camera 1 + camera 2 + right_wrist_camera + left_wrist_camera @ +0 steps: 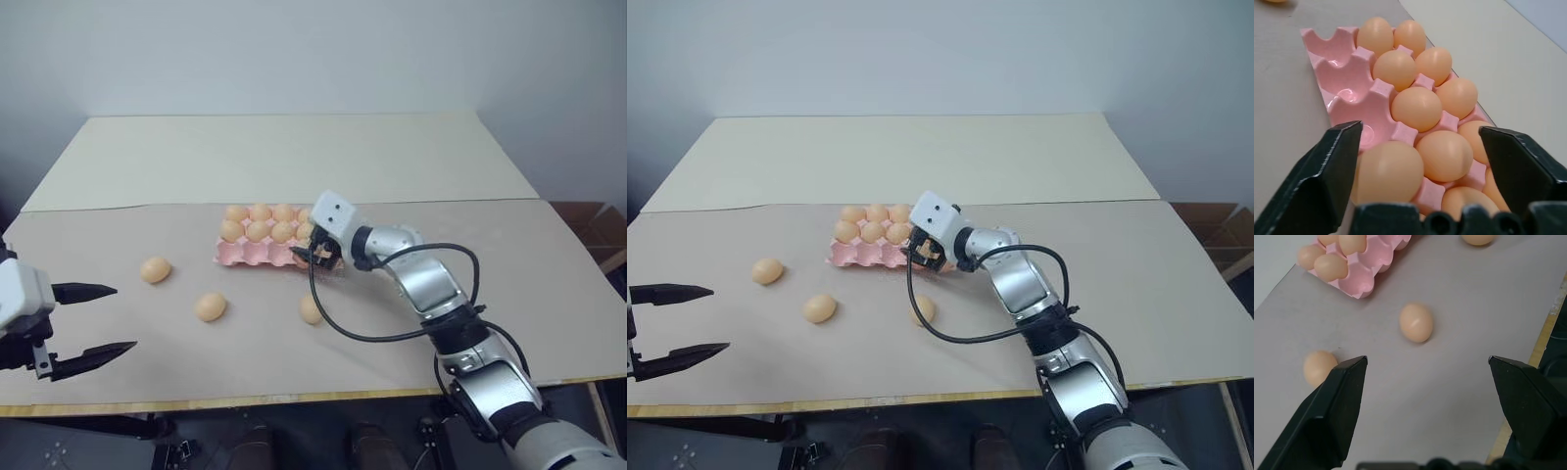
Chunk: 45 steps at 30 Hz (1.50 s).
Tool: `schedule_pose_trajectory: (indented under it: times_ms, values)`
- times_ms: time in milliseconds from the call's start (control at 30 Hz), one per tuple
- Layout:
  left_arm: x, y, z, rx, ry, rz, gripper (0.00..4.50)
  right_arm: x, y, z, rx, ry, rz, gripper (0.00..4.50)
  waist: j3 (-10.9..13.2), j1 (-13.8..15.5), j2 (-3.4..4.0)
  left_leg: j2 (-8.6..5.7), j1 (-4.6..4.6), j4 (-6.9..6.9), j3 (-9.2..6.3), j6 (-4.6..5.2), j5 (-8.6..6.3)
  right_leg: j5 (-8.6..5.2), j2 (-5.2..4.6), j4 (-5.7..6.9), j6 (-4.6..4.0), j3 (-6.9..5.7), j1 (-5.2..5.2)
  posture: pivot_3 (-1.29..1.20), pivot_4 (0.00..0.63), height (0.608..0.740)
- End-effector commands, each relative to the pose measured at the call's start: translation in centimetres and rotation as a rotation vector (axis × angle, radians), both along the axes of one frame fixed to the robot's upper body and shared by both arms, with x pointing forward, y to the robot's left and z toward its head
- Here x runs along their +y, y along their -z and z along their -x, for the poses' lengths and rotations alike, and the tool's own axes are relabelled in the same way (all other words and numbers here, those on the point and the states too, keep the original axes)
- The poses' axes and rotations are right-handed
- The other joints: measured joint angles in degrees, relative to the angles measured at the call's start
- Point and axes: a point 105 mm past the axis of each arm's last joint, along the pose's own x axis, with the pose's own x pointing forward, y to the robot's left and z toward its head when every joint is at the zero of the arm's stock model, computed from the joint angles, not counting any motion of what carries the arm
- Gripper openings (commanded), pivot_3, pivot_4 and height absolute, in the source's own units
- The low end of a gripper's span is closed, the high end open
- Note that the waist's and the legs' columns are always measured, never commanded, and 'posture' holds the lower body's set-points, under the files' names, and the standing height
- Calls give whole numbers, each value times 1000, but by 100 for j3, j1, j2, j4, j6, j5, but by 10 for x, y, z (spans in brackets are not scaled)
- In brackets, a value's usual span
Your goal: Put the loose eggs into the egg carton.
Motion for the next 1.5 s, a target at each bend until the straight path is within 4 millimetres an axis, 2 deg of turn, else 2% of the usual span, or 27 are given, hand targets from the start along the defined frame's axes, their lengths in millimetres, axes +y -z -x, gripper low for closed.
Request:
schedule_pose_trajectory:
  times_ms: [33,133,300,467,600,733,967,1100,1200,1500]
  values:
    - [-2,-9,-1,-37,1,-16,4300,5,-13,0,-61,-8,-30,4450,0,-5,0,1,0,-1,0,0,0,0,0,0,0,0,0,0,150,740]
    - [-3,-9,-1,-35,7,-16,4300,3,-16,0,-72,-6,-27,4450,0,-4,0,1,0,-2,-1,0,0,0,0,0,0,0,-1,0,150,740]
    - [-6,-9,-1,-31,15,-8,4300,-15,-31,10,-97,-9,-24,4450,0,16,0,-1,-3,-2,-2,-1,0,0,-3,-2,0,-1,-1,0,150,740]
    - [-9,-9,0,-24,28,7,4300,-45,-45,46,-52,-97,13,4450,0,43,0,-2,-8,-1,-7,0,0,0,-5,-7,0,-6,0,0,150,740]
    - [-9,-4,3,0,39,17,4300,-89,-42,94,1,-240,152,4450,1,112,2,-1,-8,-2,-14,1,-1,0,-7,-16,1,-13,7,0,150,740]
    - [-11,-5,3,-4,49,29,4300,-122,-39,111,53,-236,230,4450,1,113,1,0,7,0,-6,3,-2,0,-2,-13,0,-5,17,0,150,740]
    - [-12,-4,3,-3,56,34,4300,-148,-34,124,136,-215,261,4450,1,141,0,1,15,0,4,3,-2,0,2,-12,0,5,19,0,150,740]
    - [-12,-5,2,-6,60,32,4300,-149,-28,125,130,-203,288,4450,1,164,0,-1,5,1,6,4,-3,-1,-1,-18,1,4,15,0,150,740]
    - [-12,-6,1,-10,62,32,4300,-140,-24,123,129,-205,283,4450,1,163,0,0,9,3,6,4,-3,0,0,-12,0,5,16,0,150,740]
    - [-16,-6,-3,-9,82,29,4300,-64,-8,103,122,-193,151,4450,1,150,0,0,4,3,6,4,-2,0,2,-9,0,9,6,0,150,740]
